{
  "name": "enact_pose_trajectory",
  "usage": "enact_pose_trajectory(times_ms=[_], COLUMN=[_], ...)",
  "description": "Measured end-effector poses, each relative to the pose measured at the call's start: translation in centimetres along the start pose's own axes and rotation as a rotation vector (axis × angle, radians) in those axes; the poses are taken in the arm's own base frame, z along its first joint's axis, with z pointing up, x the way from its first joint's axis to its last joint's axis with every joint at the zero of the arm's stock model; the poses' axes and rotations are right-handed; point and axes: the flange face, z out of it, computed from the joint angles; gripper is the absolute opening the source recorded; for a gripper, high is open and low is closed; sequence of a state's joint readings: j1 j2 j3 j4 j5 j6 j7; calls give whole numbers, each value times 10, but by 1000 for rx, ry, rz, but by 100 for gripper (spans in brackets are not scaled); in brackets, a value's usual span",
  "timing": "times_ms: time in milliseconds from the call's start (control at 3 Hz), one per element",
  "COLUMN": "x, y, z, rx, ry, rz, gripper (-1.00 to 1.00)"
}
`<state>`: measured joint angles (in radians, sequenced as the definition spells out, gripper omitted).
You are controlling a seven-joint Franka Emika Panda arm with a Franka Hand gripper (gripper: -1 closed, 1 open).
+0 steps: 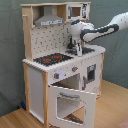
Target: Play with the kitchen
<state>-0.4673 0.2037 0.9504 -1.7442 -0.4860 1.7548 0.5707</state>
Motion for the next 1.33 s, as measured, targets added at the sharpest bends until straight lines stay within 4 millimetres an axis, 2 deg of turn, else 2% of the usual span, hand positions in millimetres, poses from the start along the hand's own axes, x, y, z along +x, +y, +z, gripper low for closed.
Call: enact_pose_trajectory(times_ms=[667,1000,1333], x=[-27,-48,-71], y=[-9,-39,-84], z=[-74,-119,-143], rx=[-64,-41,18], ry=[21,86,144], rz=[-5,-55,-139], gripper=[-100,-100,-100])
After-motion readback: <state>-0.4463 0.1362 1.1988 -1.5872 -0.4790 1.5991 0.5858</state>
